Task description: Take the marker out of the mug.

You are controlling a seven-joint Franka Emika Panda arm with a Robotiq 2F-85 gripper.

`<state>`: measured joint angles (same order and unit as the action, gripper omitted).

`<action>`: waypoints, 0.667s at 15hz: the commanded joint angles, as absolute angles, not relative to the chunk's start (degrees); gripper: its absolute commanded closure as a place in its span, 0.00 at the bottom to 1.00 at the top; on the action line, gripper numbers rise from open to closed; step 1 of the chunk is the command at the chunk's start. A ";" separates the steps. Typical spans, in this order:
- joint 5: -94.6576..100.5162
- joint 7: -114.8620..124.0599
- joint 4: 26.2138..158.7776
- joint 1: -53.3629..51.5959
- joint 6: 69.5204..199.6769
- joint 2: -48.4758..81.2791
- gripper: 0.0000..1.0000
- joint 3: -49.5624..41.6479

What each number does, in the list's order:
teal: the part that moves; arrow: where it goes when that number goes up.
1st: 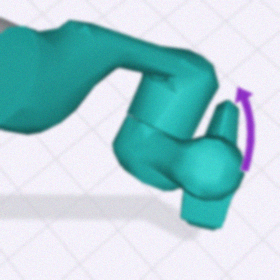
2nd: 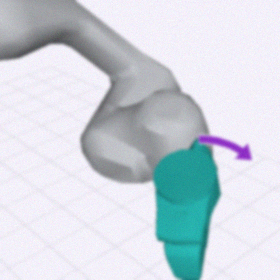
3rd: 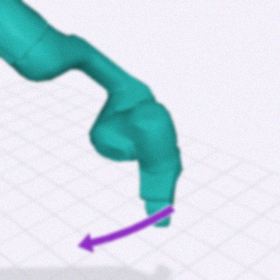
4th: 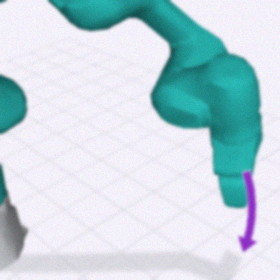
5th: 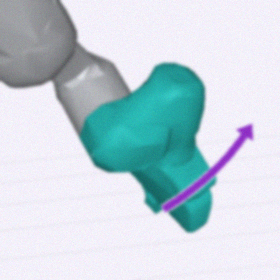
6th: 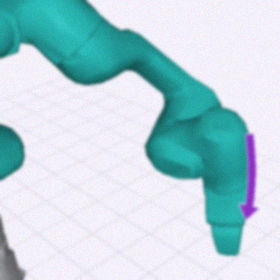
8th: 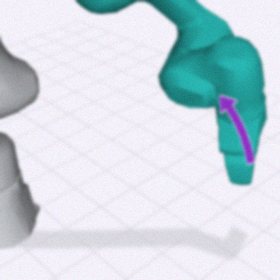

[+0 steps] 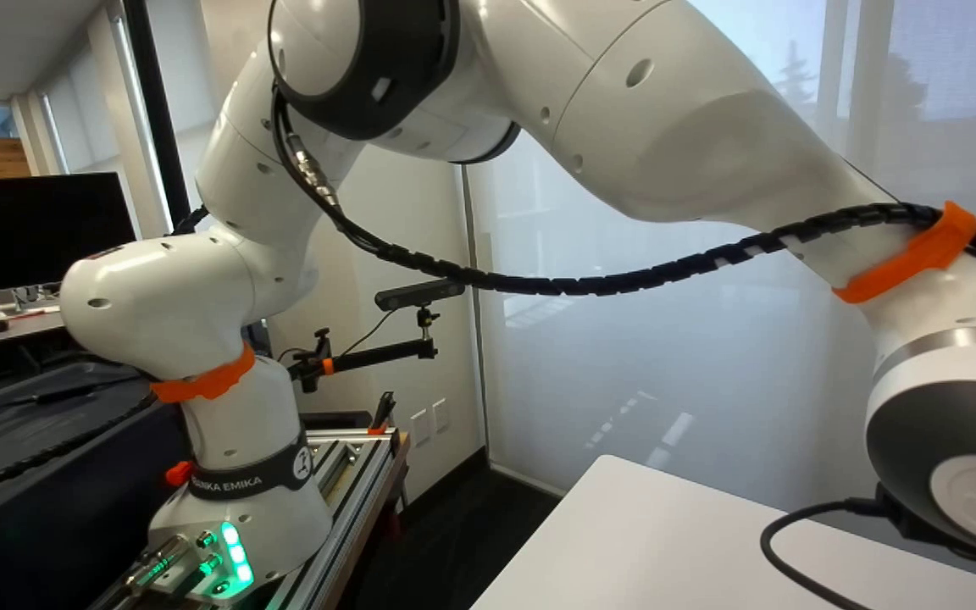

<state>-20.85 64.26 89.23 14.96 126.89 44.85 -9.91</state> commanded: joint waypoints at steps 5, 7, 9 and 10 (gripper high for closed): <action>-20.64 64.42 88.29 14.46 126.40 45.97 0.59 -10.37; -20.60 64.43 88.41 14.42 126.46 46.15 0.54 -10.41; -20.61 64.22 88.61 14.40 126.59 46.08 0.55 -10.33; -20.64 64.17 88.68 14.41 126.54 46.11 0.47 -10.27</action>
